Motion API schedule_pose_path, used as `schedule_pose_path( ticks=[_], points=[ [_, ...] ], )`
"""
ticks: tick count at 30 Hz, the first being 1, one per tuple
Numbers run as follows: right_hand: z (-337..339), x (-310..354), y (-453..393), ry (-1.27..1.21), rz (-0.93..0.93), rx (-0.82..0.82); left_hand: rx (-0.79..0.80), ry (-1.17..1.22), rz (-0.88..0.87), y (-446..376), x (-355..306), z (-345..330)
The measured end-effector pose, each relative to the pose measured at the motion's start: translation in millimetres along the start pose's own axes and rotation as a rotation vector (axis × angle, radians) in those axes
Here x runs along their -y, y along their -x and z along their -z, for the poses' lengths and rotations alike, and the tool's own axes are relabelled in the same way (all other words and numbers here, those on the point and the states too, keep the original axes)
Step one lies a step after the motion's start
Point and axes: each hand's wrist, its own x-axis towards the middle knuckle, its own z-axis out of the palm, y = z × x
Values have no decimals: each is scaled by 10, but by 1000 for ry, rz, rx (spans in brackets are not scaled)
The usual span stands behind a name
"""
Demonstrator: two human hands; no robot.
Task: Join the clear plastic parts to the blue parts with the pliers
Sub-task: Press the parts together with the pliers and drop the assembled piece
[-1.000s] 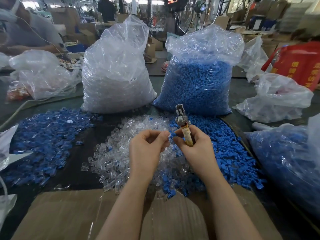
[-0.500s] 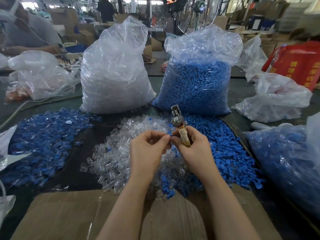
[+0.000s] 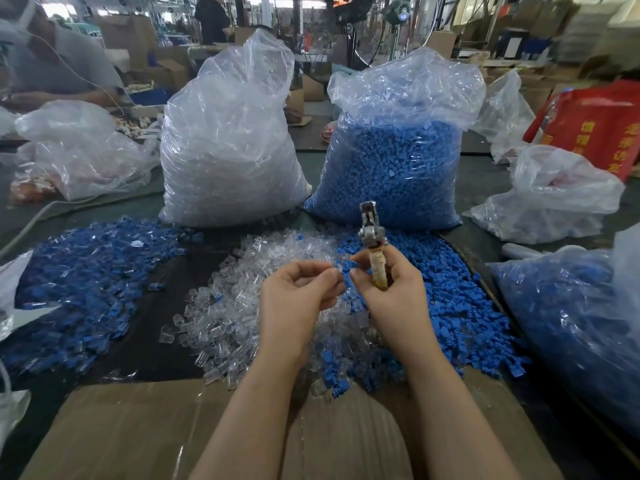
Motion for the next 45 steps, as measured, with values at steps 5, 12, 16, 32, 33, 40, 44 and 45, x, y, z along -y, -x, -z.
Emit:
schedule_pose_path(
  ticks=[5, 12, 16, 32, 33, 40, 44, 45],
  points=[
    [-23, 23, 9, -66, -7, -8, -12, 18, 26, 7, 5, -8],
    [-69, 16, 16, -17, -5, -28, -20, 75, 24, 15, -24, -19],
    [-104, -11, 19, 15, -20, -75, -20, 29, -44, 35, -30, -21],
    [-78, -19, 1, 82, -60, -23, -111, -345, -400, 63, 48, -46],
    [-71, -18, 0, 73, -67, -12, -112, -351, -412, 65, 49, -46],
    [-50, -4, -7, 87, -81, 46, -144, -347, -417, 48, 85, -46],
    [-2, 6, -24, 87, -89, 116, -154, -300, -331, -14, 105, 4],
    [21, 2, -30, 97, -91, 127, -147, -259, -306, -31, 102, 20]
  ],
)
